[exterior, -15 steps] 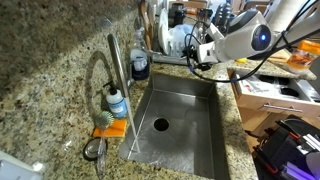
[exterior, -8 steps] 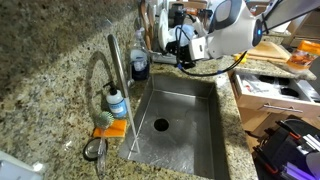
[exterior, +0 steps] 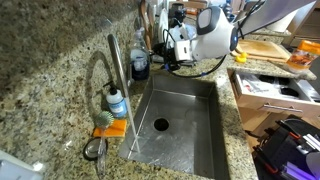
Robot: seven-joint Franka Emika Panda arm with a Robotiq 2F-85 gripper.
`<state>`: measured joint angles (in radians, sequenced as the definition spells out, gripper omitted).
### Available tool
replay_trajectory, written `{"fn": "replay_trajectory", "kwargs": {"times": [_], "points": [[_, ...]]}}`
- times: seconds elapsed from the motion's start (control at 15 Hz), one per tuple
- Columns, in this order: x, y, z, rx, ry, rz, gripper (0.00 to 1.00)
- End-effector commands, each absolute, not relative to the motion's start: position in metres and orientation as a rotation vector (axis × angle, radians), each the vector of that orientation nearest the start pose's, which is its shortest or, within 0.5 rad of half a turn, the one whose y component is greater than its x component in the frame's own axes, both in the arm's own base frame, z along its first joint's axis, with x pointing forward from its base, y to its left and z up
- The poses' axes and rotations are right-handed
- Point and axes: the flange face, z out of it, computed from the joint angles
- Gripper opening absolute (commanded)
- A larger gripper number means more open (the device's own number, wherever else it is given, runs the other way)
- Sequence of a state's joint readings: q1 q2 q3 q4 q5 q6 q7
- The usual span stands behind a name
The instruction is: Close the tap
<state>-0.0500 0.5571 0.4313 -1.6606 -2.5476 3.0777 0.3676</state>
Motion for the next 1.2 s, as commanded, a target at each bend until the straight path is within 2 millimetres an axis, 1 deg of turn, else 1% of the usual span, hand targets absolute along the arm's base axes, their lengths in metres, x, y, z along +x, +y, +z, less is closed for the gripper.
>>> {"fn": "replay_trajectory", "kwargs": {"times": [0.0,0.07,0.13,0.27,0.33,0.4,0.53,0.73,0.8,1.0,1.13], "points": [[0.624,0.255,0.313,0.858,2.076,1.079,1.0],[0.636,0.269,0.319,0.877,2.054,1.121,1.0],[0.642,0.273,0.321,0.902,2.034,1.189,1.0],[0.653,0.278,0.335,0.925,1.996,1.311,1.0],[0.657,0.281,0.334,0.947,1.989,1.368,1.0],[0.638,0.287,0.336,0.919,2.009,1.263,1.0],[0.644,0.284,0.329,0.938,2.006,1.281,1.0],[0.641,0.289,0.33,0.93,2.01,1.283,1.0],[0.642,0.287,0.322,0.945,2.017,1.256,1.0],[0.649,0.267,0.279,1.074,2.024,1.182,1.0],[0.655,0.261,0.26,1.126,2.013,1.165,1.0]]}}
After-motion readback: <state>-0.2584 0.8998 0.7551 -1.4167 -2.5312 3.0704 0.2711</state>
